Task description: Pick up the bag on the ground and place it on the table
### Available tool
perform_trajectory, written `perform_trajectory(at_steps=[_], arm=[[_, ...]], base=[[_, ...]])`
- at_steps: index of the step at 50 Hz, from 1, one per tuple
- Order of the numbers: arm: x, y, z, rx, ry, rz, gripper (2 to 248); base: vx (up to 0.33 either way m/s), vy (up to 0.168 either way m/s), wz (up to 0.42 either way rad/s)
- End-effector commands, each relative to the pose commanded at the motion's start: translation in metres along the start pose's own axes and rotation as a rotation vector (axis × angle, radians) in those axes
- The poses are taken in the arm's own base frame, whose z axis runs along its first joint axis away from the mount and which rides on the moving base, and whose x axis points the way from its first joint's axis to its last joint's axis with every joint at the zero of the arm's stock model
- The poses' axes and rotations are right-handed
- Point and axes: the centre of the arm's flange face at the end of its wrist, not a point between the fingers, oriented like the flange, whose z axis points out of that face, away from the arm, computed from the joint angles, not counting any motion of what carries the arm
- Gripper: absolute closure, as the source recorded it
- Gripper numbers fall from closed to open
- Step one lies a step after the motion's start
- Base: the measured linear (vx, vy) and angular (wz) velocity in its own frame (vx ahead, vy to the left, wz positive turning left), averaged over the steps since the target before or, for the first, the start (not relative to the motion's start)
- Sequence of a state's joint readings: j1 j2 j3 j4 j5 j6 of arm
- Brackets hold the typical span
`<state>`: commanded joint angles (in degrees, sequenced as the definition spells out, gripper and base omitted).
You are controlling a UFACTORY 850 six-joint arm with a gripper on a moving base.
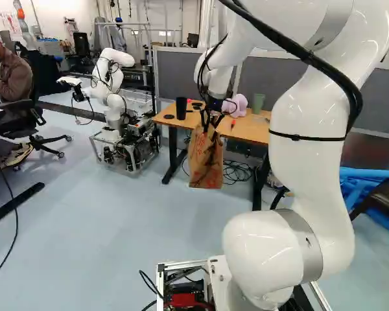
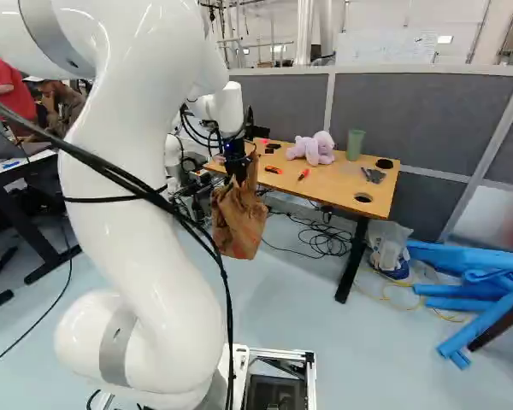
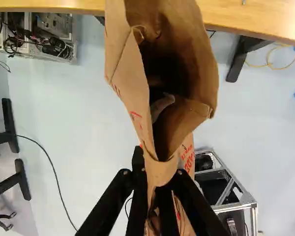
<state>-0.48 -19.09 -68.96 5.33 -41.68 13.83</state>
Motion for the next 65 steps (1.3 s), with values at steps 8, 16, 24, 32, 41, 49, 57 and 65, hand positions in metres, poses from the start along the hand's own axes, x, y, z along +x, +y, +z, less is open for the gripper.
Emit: perform_trajectory(at_steps=[8, 16, 24, 32, 41, 49, 57, 65], arm=[[-0.002, 0.0, -0.012, 0.0, -0.006, -0.001, 225], [-0.003, -0.001, -0.024, 0.0, -0.013, -0.003, 225], [-0.005, -0.001, -0.036, 0.001, -0.016, -0.005, 225], [-0.006, -0.002, -0.048, 0.004, -0.01, -0.006, 225], [-0.007, -0.003, -0.061, 0.008, -0.002, -0.008, 225], [-0.009, -0.003, -0.074, 0.01, 0.002, -0.01, 225], [-0.012, -0.003, -0.086, 0.012, 0.003, -0.011, 225], [-0.015, -0.003, -0.098, 0.012, 0.001, -0.013, 225]], base=[[0.0, 0.0, 0.0], [0.0, 0.0, 0.0], [0.0, 0.0, 0.0], [0.0, 0.0, 0.0], [0.0, 0.0, 0.0], [0.0, 0.0, 0.0], [0.0, 0.0, 0.0], [0.0, 0.0, 0.0]])
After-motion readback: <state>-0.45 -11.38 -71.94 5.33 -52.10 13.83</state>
